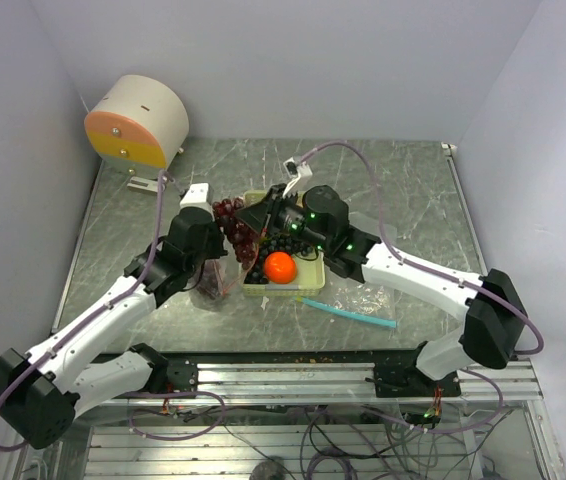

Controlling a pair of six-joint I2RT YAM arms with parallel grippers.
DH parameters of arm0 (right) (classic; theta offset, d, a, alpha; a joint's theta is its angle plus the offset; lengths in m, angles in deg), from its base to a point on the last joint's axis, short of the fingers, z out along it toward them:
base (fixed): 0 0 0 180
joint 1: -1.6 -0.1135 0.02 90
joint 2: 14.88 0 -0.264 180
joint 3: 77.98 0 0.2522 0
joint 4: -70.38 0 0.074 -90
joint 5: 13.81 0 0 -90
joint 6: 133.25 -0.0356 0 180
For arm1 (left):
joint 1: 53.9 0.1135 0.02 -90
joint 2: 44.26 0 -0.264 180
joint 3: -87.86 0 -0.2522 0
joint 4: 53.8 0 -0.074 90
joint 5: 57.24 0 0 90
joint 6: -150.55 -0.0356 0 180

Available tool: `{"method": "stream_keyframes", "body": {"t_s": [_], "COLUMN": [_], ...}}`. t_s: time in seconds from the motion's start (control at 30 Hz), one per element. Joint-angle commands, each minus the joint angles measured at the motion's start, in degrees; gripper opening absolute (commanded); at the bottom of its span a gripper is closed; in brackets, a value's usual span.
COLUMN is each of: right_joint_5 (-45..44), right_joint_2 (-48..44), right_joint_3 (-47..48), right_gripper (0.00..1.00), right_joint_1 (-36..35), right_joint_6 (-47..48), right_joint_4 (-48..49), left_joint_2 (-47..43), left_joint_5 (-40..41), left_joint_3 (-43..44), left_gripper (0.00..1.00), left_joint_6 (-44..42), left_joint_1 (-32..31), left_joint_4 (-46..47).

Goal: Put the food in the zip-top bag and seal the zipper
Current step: Place the fake fruit in the zipper food storage bag, then pick up the fake fruit from the bin.

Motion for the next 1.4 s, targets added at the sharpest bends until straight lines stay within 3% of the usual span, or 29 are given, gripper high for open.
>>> {"method": "stream_keyframes", "body": {"t_s": [0.0,0.13,0.2,0.3,0.4,0.43,0.47,0.63,0.83,1.0,1.2,1.37], "right_joint_5": [-0.7,-1.9,-1.2,-1.4,-2.9,-4.0,-5.2,-15.6,-19.2,-20.6,-18.0,-16.3], "right_joint_2": [1.8,2.7,2.7,1.3,-2.8,-4.2,-5.3,-8.1,-2.9,5.6,15.1,20.1], "right_joint_3": [-0.6,0.6,1.4,2.4,1.7,1.5,1.5,2.4,4.2,7.5,9.1,10.1], "right_gripper": [0.00,0.02,0.23,0.46,0.82,0.90,0.92,0.92,0.89,0.86,0.85,0.84], "right_joint_1": [-1.0,-2.3,-2.4,-2.4,-2.5,-2.5,-2.5,-1.4,2.3,3.8,6.8,7.4], "right_joint_6": [0.6,3.6,5.4,7.8,9.8,10.6,11.3,12.2,9.6,7.9,6.9,9.9], "right_joint_4": [-0.4,-4.9,-6.9,-9.9,-10.6,-11.2,-12.1,-20.2,-29.6,-35.0,-36.4,-34.3], "left_joint_2": [-3.3,-3.8,-3.6,-3.2,-2.9,-2.7,-2.5,-3.3,-8.3,-12.7,-7.8,-10.0], "left_joint_5": [0.1,1.8,2.3,3.0,3.9,4.2,4.6,9.8,17.3,10.2,8.2,8.8], "left_joint_3": [3.9,6.0,6.6,6.7,5.8,5.6,5.5,8.2,13.6,7.0,7.6,7.7], "left_gripper": [0.07,0.07,0.07,0.07,0.07,0.07,0.07,0.07,0.07,0.07,0.07,0.07], "left_joint_6": [-0.8,-2.1,-2.7,-3.1,-3.2,-3.2,-3.3,-5.1,-7.5,-6.7,-6.1,-7.2], "left_joint_1": [-0.3,-0.3,-0.3,-0.3,-0.3,-0.2,-0.3,-0.3,-0.3,-0.3,-0.3,-0.3], "left_joint_4": [-1.8,-4.7,-5.7,-6.0,-5.7,-5.6,-5.7,-11.1,-18.0,-10.2,-12.9,-12.4]}}
